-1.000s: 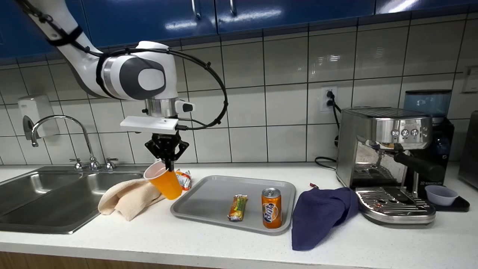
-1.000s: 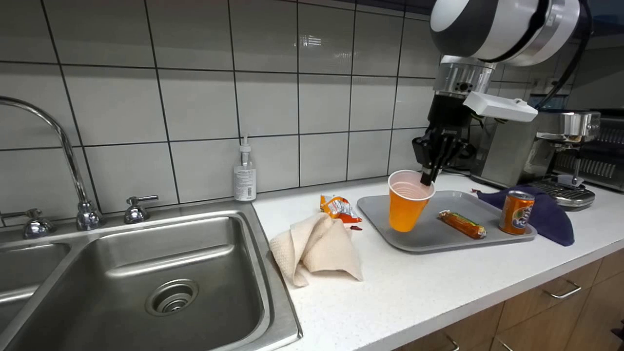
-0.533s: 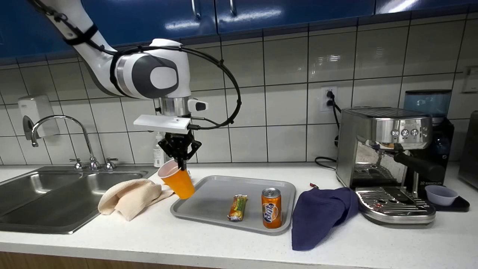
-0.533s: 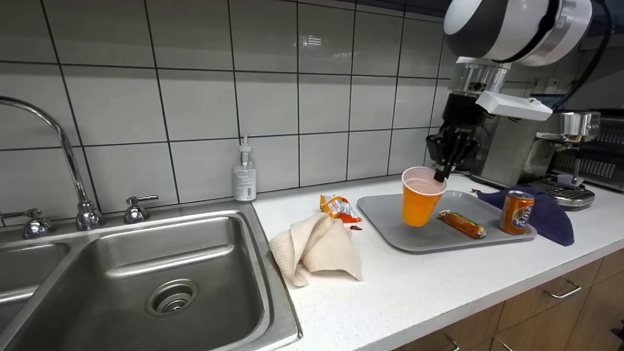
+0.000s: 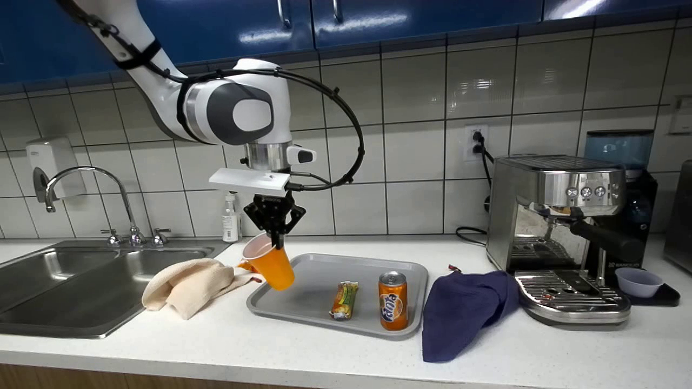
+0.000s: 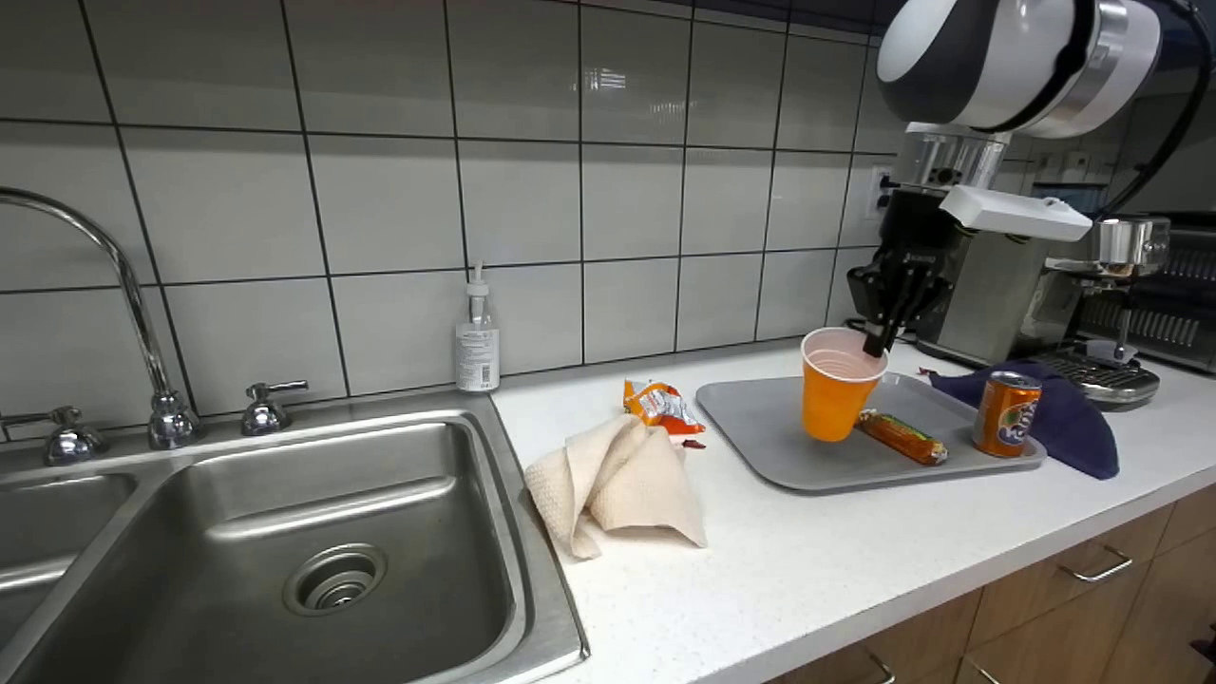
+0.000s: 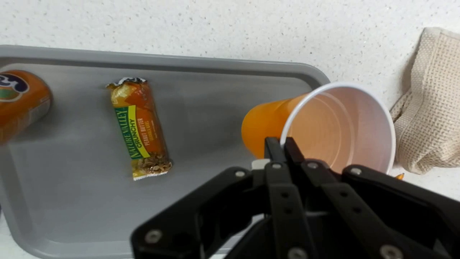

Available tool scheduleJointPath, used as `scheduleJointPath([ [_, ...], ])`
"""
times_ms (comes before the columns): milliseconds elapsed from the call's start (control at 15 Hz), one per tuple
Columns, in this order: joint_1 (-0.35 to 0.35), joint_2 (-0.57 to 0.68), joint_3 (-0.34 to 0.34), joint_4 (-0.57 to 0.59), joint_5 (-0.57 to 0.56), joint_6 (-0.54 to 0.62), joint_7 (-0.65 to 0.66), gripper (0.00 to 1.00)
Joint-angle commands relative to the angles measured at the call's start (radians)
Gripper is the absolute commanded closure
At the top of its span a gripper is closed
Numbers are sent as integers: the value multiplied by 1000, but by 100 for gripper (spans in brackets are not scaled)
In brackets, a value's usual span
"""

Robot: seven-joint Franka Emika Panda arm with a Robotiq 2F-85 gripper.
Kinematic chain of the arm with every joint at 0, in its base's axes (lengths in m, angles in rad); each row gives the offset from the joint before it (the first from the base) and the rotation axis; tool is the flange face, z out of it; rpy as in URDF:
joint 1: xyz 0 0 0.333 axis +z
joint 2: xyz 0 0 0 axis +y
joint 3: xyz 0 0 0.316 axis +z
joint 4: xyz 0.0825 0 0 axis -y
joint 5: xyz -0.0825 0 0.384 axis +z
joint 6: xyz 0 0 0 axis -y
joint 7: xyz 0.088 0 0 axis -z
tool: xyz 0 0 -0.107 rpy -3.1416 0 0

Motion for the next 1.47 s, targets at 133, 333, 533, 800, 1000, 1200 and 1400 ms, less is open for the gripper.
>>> scheduleJointPath([
  [133, -39, 58, -4, 48, -11, -31, -4, 99],
  [333, -54, 85, -8, 63, -16, -37, 2, 99],
  [533, -67, 110, -9, 79, -17, -37, 9, 99],
  [800, -84, 141, -9, 102, -14, -44, 19, 99],
  [1000, -93, 159, -8, 118, -12, -57, 35, 99],
  [1200, -99, 175, -8, 136, -9, -68, 53, 99],
  [1400, -102, 186, -6, 150, -8, -76, 68, 99],
])
